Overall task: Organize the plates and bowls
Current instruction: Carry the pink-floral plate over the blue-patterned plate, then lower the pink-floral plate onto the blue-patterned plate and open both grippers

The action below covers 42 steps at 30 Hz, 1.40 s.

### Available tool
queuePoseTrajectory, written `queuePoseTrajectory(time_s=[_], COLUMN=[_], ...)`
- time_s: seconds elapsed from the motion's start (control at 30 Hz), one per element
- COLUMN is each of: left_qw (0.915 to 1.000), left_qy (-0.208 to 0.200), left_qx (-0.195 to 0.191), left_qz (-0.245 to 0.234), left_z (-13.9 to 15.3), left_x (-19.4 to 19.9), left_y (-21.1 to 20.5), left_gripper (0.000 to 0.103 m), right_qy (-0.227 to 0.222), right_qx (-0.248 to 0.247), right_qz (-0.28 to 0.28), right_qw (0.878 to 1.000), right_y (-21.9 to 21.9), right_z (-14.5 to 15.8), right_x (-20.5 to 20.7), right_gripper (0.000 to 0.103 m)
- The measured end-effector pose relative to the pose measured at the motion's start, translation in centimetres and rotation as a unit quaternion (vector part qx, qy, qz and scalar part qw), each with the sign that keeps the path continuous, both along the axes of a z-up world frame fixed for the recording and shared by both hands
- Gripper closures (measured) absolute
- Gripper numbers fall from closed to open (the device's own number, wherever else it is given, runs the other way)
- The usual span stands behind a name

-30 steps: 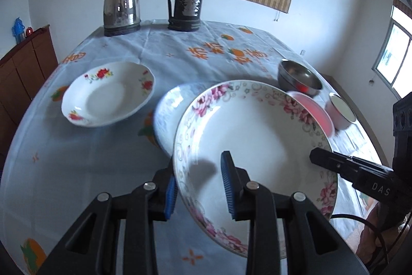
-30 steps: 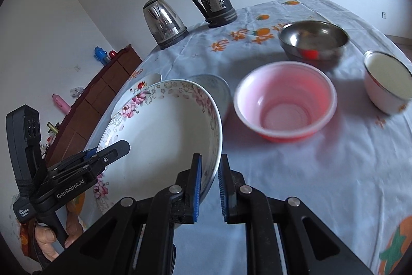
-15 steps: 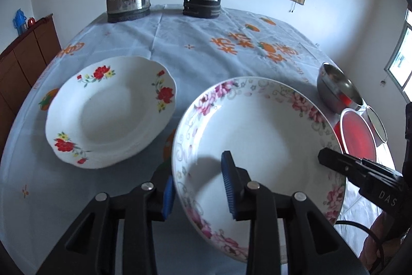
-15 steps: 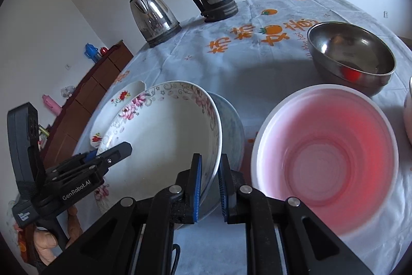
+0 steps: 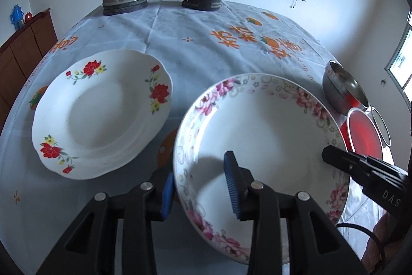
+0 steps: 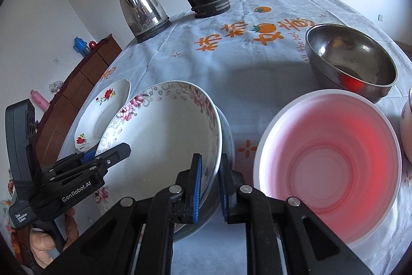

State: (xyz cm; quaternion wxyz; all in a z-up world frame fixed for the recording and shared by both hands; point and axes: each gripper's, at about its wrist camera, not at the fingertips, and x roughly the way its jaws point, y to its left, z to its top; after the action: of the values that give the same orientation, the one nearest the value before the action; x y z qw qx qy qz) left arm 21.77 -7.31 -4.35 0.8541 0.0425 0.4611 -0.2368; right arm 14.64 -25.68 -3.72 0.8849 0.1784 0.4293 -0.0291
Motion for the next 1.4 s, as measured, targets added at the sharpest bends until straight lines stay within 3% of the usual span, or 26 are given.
queuePoseTrajectory(time_s=[0.33, 0.5, 0.83, 0.9, 1.1, 1.2, 1.4], left_qw=[0.9999, 0.9998, 0.9996, 0.9996, 0.9995, 0.9999, 0.9968], left_qy=[0.015, 0.017, 0.019, 0.018, 0.02, 0.011, -0.073], left_qx=[-0.001, 0.008, 0.017, 0.018, 0.02, 0.001, 0.014], left_qz=[0.0, -0.001, 0.006, 0.008, 0.013, 0.006, 0.028], left_z=[0.0, 0.0, -0.7, -0.7, -0.6, 0.4, 3.8], left_x=[0.7, 0.9, 1.5, 1.6, 1.8, 1.1, -1.7], left_y=[-0.3, -0.4, -0.4, -0.4, -0.2, 0.4, 2.2], left_gripper=[0.057, 0.053, 0.047, 0.046, 0.046, 0.046, 0.046], right_qy=[0.064, 0.1, 0.119, 0.13, 0.127, 0.112, 0.025], right_qx=[0.002, 0.006, 0.017, 0.0, 0.006, -0.008, -0.036], right_qz=[0.008, 0.011, -0.01, -0.014, -0.009, -0.01, -0.024], right_qw=[0.998, 0.995, 0.993, 0.991, 0.992, 0.994, 0.999], right_y=[-0.2, 0.3, 0.1, 0.2, 0.3, 0.7, 1.3], right_z=[0.5, 1.0, 1.8, 1.8, 2.1, 2.9, 5.4], right_x=[1.9, 2.6, 1.6, 1.6, 0.6, -0.7, -4.4], right_gripper=[0.087, 0.077, 0.075, 0.059, 0.057, 0.057, 0.057])
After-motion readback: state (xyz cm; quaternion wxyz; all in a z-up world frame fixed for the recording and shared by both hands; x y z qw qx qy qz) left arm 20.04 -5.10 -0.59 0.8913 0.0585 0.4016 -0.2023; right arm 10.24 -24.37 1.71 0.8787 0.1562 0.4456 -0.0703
